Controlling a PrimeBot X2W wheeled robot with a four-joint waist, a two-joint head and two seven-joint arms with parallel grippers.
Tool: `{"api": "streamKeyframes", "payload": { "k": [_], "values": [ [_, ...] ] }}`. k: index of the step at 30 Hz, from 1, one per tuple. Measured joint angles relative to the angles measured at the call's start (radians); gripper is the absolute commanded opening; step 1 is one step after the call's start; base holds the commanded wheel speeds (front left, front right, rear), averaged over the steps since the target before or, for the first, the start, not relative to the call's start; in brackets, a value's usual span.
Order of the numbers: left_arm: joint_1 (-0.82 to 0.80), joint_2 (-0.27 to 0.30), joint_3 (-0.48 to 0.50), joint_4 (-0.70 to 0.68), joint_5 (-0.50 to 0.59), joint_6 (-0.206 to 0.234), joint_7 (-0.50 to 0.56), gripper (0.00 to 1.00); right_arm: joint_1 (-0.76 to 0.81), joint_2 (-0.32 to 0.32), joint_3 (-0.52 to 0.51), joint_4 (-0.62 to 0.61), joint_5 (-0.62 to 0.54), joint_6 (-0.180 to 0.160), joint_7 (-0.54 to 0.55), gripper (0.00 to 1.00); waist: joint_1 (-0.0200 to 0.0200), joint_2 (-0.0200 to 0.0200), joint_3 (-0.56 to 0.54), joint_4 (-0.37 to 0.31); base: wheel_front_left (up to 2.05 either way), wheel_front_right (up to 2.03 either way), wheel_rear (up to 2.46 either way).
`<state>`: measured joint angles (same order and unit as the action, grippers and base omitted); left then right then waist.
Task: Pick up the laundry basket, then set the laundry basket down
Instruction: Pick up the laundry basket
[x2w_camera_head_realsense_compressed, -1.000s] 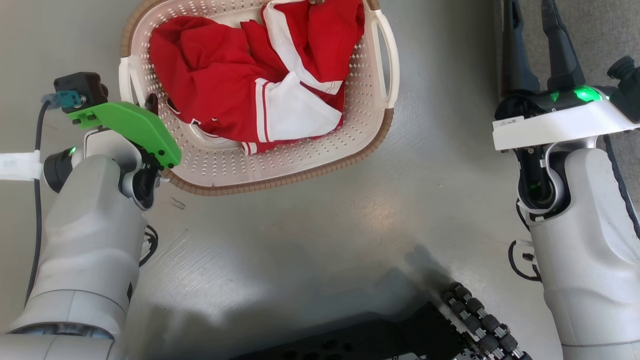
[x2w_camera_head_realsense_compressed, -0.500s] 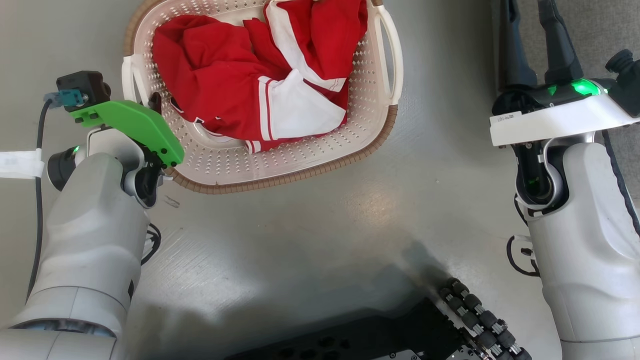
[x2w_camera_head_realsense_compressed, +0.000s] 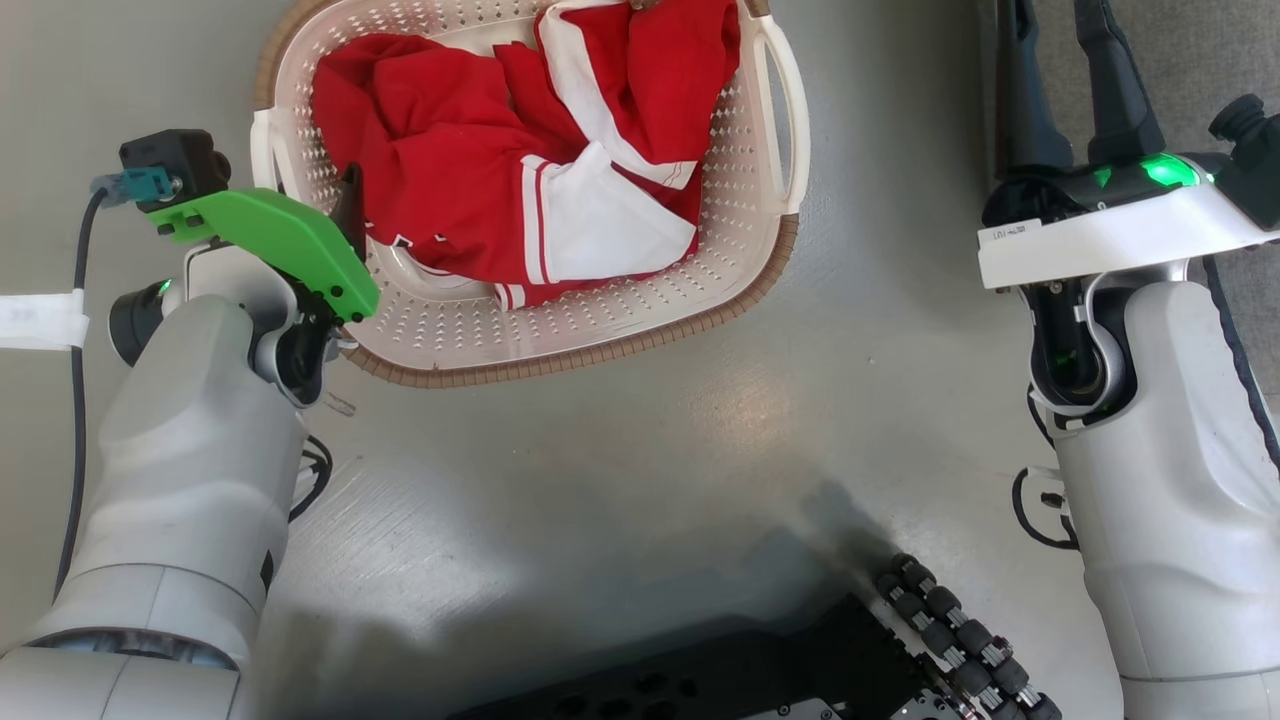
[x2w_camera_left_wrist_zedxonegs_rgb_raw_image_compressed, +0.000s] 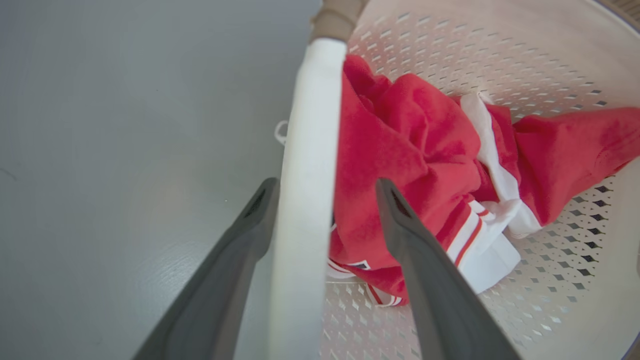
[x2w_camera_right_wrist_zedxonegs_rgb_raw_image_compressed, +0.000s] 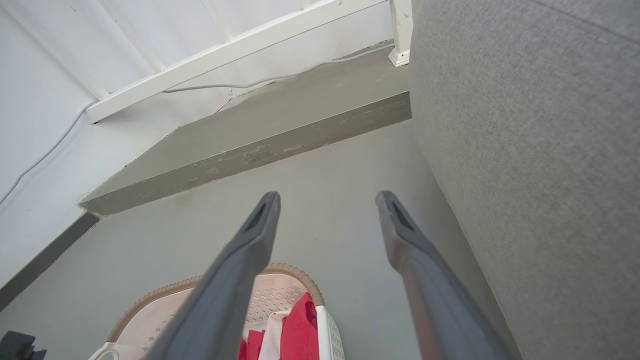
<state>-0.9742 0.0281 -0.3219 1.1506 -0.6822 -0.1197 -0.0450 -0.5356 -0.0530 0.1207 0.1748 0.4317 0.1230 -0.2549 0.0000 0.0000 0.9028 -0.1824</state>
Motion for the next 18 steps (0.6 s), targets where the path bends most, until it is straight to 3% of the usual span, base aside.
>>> {"api": "streamKeyframes", "payload": {
  "k": [18],
  "values": [
    [0.009, -0.001, -0.089, 0.014, 0.010, -0.004, -0.083, 1.00, -0.008, 0.000, -0.016, 0.039, 0.001, 0.000, 0.000, 1.00, 0.0000, 0.0000, -0.070, 0.015, 0.00, 0.00, 0.00]
  ]
}}
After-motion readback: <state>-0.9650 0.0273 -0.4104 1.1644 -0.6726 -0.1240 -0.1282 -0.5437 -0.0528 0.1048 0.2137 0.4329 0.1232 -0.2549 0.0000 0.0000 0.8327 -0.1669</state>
